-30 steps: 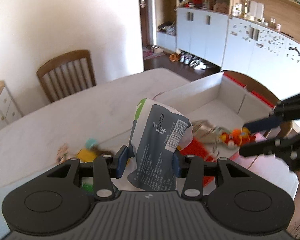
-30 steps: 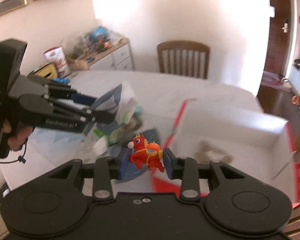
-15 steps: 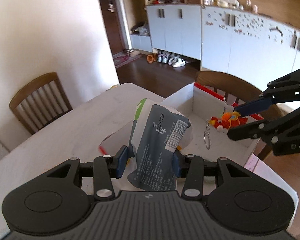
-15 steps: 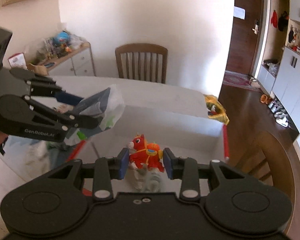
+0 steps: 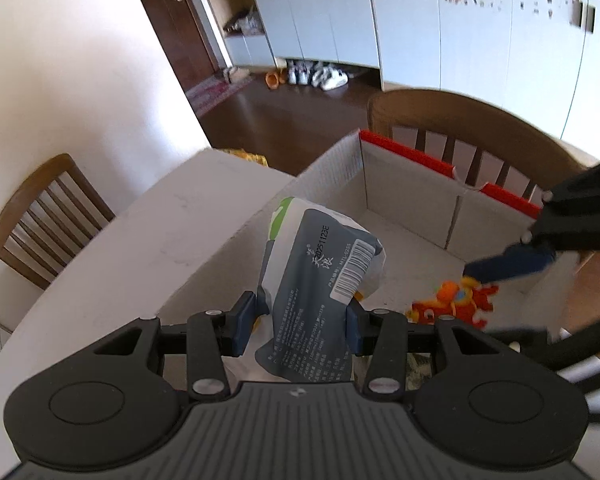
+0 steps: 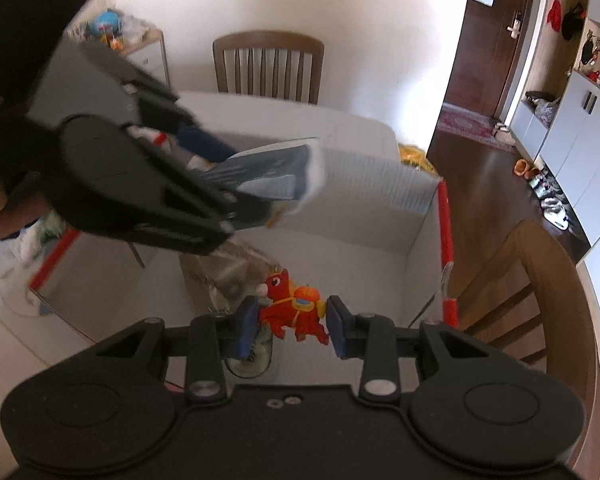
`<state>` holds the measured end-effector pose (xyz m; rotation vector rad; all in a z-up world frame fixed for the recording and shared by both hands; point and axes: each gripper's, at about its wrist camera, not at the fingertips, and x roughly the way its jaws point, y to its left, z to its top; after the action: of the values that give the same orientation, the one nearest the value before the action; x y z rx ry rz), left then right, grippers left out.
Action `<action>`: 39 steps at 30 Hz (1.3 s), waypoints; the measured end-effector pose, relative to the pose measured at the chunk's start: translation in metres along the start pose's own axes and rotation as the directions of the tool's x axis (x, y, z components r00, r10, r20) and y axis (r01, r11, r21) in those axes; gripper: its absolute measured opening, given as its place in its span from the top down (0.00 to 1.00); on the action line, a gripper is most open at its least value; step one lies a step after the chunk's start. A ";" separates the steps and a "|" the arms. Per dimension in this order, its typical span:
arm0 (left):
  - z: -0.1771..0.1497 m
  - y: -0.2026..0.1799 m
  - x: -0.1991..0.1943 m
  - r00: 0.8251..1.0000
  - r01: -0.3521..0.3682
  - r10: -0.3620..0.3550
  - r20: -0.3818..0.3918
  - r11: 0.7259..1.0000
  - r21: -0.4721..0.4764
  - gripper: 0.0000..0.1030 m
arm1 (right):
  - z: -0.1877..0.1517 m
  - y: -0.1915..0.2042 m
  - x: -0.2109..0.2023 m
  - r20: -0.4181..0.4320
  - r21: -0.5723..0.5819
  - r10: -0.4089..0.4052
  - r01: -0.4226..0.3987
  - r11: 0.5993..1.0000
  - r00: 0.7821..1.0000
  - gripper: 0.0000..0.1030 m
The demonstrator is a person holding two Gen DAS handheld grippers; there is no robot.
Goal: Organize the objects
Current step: 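Carry the packet and red horse keychain over the shoebox with both tools, then open both tools to release the packet and keychain into the box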
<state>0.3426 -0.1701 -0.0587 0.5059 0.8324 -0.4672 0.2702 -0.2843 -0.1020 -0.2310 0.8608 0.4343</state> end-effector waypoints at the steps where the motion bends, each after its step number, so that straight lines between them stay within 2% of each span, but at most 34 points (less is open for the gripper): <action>1: 0.002 -0.002 0.007 1.000 0.001 -0.001 -0.010 1.000 0.006 0.57 | -0.001 0.000 0.004 -0.012 -0.004 0.000 0.000 1.000 1.000 0.66; 11: 0.017 -0.018 0.062 0.995 0.049 -0.044 -0.094 0.998 0.051 0.57 | -0.010 0.004 0.021 -0.071 -0.022 0.024 -0.026 0.999 0.997 0.66; 19: 0.018 -0.021 0.079 0.989 0.063 -0.057 -0.135 0.997 0.038 0.56 | -0.012 -0.001 0.018 -0.081 -0.010 0.048 -0.049 0.999 0.996 0.65; 23: 0.013 -0.018 0.076 0.990 0.066 -0.063 -0.127 0.998 0.022 0.53 | -0.004 -0.010 0.025 -0.084 0.003 0.055 -0.055 0.998 0.995 0.64; 26: 0.012 -0.013 0.073 0.988 0.094 -0.095 -0.123 0.995 -0.012 0.45 | -0.004 -0.014 0.023 -0.079 0.012 0.063 -0.062 0.998 0.995 0.63; 28: 0.008 -0.013 0.068 0.989 0.098 -0.099 -0.112 0.995 -0.010 0.43 | -0.004 -0.016 0.021 -0.076 0.017 0.069 -0.068 0.998 0.995 0.63; 33: -0.001 -0.009 0.053 0.989 0.117 -0.119 -0.087 0.993 -0.020 0.36 | -0.004 -0.014 0.012 -0.059 0.019 0.072 -0.071 0.997 0.996 0.55; 39: -0.004 -0.005 0.028 0.992 0.117 -0.118 -0.037 0.993 -0.035 0.36 | -0.006 -0.011 -0.001 -0.033 0.020 0.068 -0.068 0.998 0.997 0.49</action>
<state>0.3532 -0.1771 -0.0841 0.4381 0.9089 -0.5523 0.2705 -0.2968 -0.1047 -0.1924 0.9069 0.4866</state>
